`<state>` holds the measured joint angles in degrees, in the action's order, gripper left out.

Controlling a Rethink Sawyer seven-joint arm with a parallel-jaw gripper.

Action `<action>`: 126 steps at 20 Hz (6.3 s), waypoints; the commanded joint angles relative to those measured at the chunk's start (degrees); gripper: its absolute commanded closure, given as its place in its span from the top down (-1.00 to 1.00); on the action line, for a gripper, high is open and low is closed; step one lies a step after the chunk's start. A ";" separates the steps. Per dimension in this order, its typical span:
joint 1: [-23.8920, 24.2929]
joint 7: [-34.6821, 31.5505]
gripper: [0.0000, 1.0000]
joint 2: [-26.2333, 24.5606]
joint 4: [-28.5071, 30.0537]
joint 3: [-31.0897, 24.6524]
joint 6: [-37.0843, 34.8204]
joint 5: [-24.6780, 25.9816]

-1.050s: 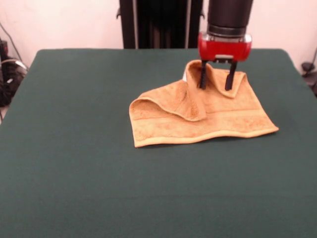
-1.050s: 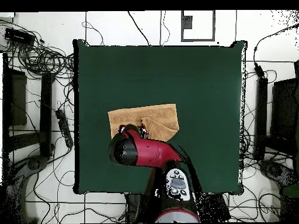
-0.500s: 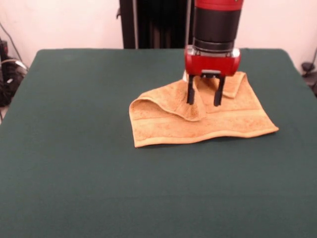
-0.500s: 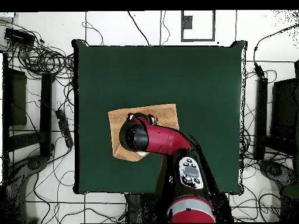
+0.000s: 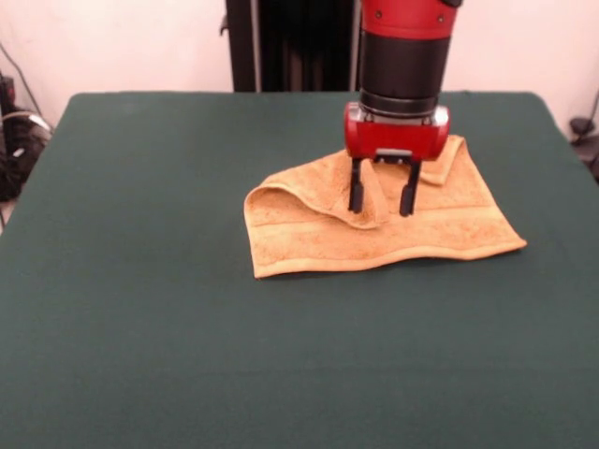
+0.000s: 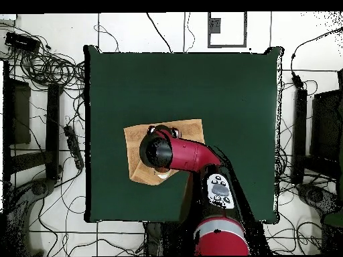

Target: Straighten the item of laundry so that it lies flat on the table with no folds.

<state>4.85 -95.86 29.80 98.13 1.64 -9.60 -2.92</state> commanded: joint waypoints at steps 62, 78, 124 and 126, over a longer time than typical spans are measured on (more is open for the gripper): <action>-0.38 -10.13 1.00 -2.07 12.52 -2.95 8.35 6.90; -0.16 -11.12 -1.00 -4.31 12.55 -3.53 15.03 6.27; 13.34 -9.61 1.00 26.79 36.96 -17.25 4.05 3.55; 12.80 -9.97 1.00 26.76 36.48 -17.40 3.60 3.12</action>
<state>17.59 -95.86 60.57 131.23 -7.31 -6.37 1.72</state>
